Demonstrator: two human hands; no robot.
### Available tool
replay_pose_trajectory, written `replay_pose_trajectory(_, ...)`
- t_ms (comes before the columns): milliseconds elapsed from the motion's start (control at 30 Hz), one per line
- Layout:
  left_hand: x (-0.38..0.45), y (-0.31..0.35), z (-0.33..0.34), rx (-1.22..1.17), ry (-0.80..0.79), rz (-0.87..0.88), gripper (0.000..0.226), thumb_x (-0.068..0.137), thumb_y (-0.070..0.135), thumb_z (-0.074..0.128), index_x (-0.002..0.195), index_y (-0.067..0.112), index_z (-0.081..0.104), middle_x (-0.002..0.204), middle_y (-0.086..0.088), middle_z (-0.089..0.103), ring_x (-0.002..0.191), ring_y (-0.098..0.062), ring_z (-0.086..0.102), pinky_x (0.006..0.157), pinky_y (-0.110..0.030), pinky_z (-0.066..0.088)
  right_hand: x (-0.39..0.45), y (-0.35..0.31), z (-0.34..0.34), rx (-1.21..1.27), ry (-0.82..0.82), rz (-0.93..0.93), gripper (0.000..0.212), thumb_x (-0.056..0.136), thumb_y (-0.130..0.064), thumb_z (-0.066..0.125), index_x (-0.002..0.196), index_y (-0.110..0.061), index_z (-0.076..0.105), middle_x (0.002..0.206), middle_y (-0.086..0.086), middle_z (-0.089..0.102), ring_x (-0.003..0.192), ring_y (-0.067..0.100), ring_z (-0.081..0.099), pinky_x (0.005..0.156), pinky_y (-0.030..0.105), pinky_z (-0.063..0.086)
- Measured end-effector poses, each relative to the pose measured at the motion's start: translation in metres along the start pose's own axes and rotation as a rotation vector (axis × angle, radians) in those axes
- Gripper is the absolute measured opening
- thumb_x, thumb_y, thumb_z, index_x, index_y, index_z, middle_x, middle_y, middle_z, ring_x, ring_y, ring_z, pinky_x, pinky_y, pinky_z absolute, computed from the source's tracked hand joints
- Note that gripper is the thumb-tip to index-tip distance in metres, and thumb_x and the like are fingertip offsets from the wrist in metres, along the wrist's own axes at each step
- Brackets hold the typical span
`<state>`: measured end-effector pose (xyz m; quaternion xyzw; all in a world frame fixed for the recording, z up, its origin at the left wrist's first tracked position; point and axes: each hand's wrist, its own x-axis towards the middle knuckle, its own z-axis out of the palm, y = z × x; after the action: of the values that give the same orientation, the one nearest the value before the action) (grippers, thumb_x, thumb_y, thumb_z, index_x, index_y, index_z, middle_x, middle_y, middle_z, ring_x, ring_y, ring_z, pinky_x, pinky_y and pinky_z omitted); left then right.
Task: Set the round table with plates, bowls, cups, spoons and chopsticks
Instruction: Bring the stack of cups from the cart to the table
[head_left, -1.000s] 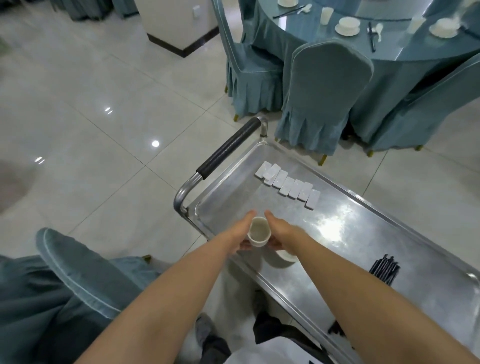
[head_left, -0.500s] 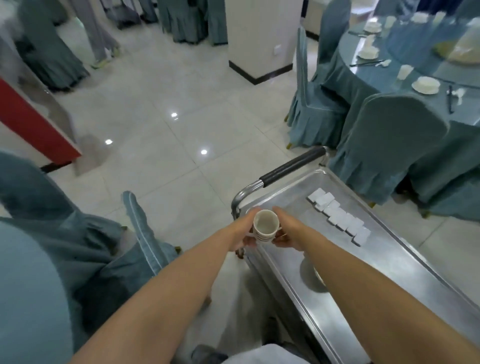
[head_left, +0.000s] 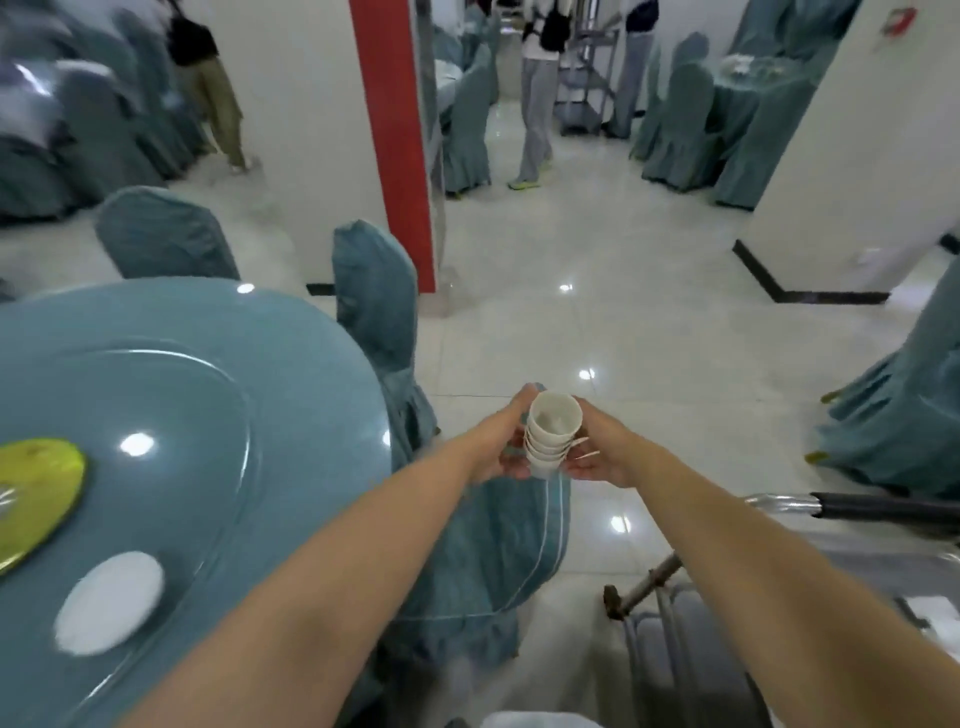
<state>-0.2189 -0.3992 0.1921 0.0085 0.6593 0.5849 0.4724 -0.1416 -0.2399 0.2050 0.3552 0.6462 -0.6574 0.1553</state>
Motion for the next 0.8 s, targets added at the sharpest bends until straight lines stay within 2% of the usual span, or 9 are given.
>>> replay_pose_trajectory(33,-0.008,-0.003,-0.023,-0.019,0.03,0.0,0.092,0.054,0.092,0.058,0.1,0.013,0.07,0.098,-0.009,0.068,0.089,-0.025,0.066,0.067,-0.034,0.059,0.004,-0.008,0.023,-0.029,-0.043,-0.001,0.075,0.073,-0.079,0.054,0.105,-0.012,0.063,0.099,0.012,0.063,0.079,0.023,0.064,0.061,0.028,0.058)
replay_pose_trajectory(100,-0.027,-0.011,-0.066,-0.054,0.075,0.008,0.091,0.053,0.091,0.06,0.101,0.014,0.071,0.096,-0.007,0.068,0.089,-0.024,0.064,0.07,-0.034,0.058,0.013,-0.02,0.069,-0.07,-0.119,0.015,0.071,0.076,-0.076,0.053,0.104,-0.011,0.062,0.098,0.011,0.061,0.076,0.021,0.061,0.06,0.026,0.056)
replay_pose_trajectory(133,-0.036,-0.016,-0.085,-0.075,0.1,0.014,0.088,0.054,0.089,0.062,0.101,0.015,0.071,0.094,-0.006,0.068,0.088,-0.023,0.065,0.073,-0.035,0.058,0.017,-0.025,0.089,-0.085,-0.148,0.012,0.066,0.076,-0.073,0.056,0.102,-0.012,0.062,0.097,0.011,0.06,0.074,0.022,0.061,0.062,0.027,0.055)
replay_pose_trajectory(200,-0.054,-0.027,-0.118,-0.132,0.163,0.029,0.08,0.055,0.085,0.067,0.099,0.019,0.072,0.087,-0.003,0.07,0.077,-0.019,0.067,0.067,-0.031,0.056,0.027,-0.032,0.129,-0.14,-0.207,-0.014,0.057,0.076,-0.068,0.06,0.097,-0.016,0.064,0.096,0.011,0.061,0.07,0.024,0.063,0.069,0.032,0.056)
replay_pose_trajectory(267,-0.074,-0.042,-0.151,-0.195,0.234,0.042,0.076,0.058,0.084,0.066,0.101,0.021,0.071,0.084,0.001,0.071,0.07,-0.016,0.067,0.065,-0.029,0.057,0.035,-0.039,0.173,-0.227,-0.288,-0.025,0.056,0.074,-0.067,0.062,0.1,-0.017,0.066,0.099,0.012,0.064,0.075,0.026,0.066,0.077,0.038,0.057)
replay_pose_trajectory(333,-0.094,-0.057,-0.181,-0.258,0.3,0.038,0.077,0.064,0.083,0.061,0.108,0.02,0.069,0.094,-0.001,0.07,0.077,-0.017,0.068,0.07,-0.03,0.058,0.044,-0.043,0.214,-0.297,-0.365,-0.003,0.062,0.075,-0.067,0.061,0.106,-0.014,0.065,0.103,0.012,0.065,0.081,0.027,0.065,0.08,0.037,0.057)
replay_pose_trajectory(467,-0.129,-0.083,-0.226,-0.36,0.42,0.018,0.072,0.072,0.081,0.055,0.105,0.018,0.067,0.096,-0.002,0.061,0.084,-0.019,0.059,0.089,-0.034,0.054,0.057,-0.046,0.284,-0.42,-0.464,0.039,0.063,0.083,-0.064,0.054,0.108,-0.006,0.059,0.095,0.016,0.061,0.069,0.027,0.061,0.069,0.033,0.052)
replay_pose_trajectory(633,-0.172,-0.107,-0.269,-0.517,0.627,0.012,0.07,0.07,0.081,0.059,0.102,0.019,0.067,0.089,-0.002,0.059,0.077,-0.018,0.059,0.076,-0.03,0.055,0.063,-0.05,0.368,-0.599,-0.654,0.012,0.061,0.082,-0.065,0.056,0.101,-0.008,0.065,0.09,0.014,0.064,0.072,0.026,0.062,0.073,0.034,0.053)
replay_pose_trajectory(800,-0.203,-0.134,-0.293,-0.703,0.84,0.013,0.076,0.058,0.081,0.068,0.106,0.022,0.066,0.082,0.001,0.068,0.073,-0.018,0.066,0.074,-0.031,0.057,0.061,-0.046,0.436,-0.725,-0.805,0.006,0.055,0.083,-0.066,0.054,0.092,-0.014,0.065,0.082,0.008,0.062,0.07,0.021,0.06,0.065,0.029,0.048)
